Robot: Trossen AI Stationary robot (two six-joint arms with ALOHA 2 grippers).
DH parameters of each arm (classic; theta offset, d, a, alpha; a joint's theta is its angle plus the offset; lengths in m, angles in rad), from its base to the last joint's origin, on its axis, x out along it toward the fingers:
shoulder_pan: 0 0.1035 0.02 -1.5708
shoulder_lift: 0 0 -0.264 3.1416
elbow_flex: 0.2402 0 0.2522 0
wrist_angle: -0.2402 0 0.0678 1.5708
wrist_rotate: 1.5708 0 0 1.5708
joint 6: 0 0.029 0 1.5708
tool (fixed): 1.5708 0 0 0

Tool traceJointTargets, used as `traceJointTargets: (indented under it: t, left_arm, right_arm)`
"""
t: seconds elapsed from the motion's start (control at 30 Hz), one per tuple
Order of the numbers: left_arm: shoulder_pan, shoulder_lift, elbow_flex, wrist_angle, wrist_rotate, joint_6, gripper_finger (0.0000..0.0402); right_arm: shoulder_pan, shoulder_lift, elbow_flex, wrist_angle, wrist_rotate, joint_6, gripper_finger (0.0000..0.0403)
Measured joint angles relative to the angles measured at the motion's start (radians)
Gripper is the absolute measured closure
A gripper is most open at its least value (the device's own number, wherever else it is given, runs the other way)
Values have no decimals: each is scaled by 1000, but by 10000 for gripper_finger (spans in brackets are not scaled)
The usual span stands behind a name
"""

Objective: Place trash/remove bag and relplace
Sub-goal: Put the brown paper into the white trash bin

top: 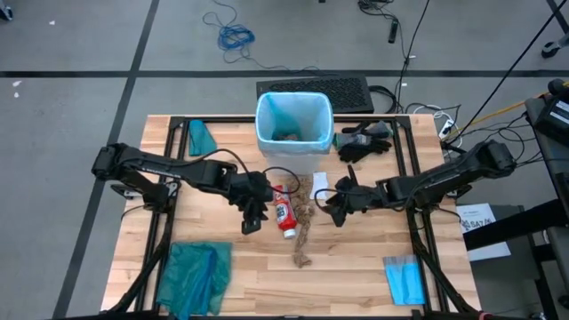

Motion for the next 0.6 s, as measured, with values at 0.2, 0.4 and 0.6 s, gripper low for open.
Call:
traceJointTargets:
  t: [0.2,0.4,0.6]
  left_arm:
    - [0,0,0,1,0,0,261]
    - [0,-10,0,-20,-1,0,261]
    - [0,-41,0,-51,-36,0,261]
  right_arm:
    - [-12,90,-5,104,0,-3,252]
    - [-22,229,-5,185,-1,27,252]
    - [-32,327,-5,313,-5,36,252]
